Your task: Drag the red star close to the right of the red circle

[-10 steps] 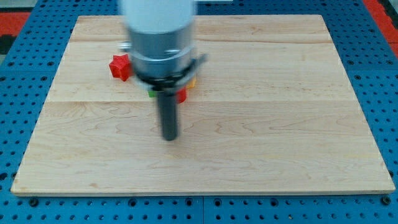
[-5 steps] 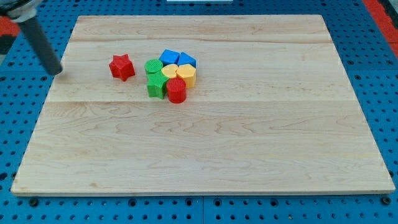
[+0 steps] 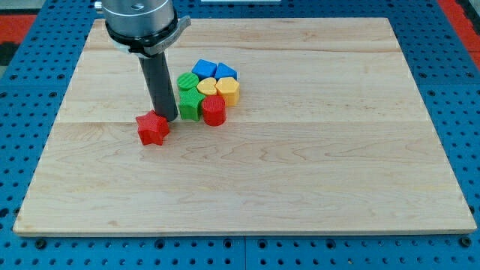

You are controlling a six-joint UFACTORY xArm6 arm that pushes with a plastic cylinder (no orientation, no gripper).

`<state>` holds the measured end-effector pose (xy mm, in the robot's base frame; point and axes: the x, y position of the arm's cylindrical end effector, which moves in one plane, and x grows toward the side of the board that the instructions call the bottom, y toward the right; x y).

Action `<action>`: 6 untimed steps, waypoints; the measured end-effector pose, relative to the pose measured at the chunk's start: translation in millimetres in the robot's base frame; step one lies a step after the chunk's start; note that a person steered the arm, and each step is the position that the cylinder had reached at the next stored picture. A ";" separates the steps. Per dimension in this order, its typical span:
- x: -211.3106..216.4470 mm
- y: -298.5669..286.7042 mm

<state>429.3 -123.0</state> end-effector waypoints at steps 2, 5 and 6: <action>23.1 -80.9; 37.4 7.9; 37.5 50.0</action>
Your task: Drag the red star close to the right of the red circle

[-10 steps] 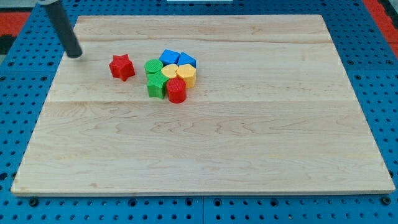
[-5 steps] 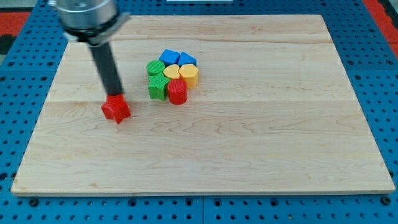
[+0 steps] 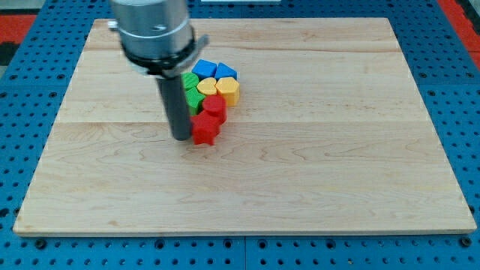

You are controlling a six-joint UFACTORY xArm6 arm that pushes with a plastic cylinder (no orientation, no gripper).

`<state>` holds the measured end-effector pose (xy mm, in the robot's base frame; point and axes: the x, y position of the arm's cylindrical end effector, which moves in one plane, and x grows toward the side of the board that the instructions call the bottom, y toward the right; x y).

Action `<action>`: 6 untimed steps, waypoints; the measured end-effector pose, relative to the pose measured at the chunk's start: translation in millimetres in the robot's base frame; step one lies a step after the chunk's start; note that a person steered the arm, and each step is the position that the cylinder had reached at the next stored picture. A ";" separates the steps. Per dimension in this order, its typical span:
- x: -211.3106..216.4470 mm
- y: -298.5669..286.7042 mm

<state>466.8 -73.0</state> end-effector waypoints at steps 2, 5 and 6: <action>22.4 29.9; 33.7 83.5; 20.2 51.9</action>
<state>487.0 -21.1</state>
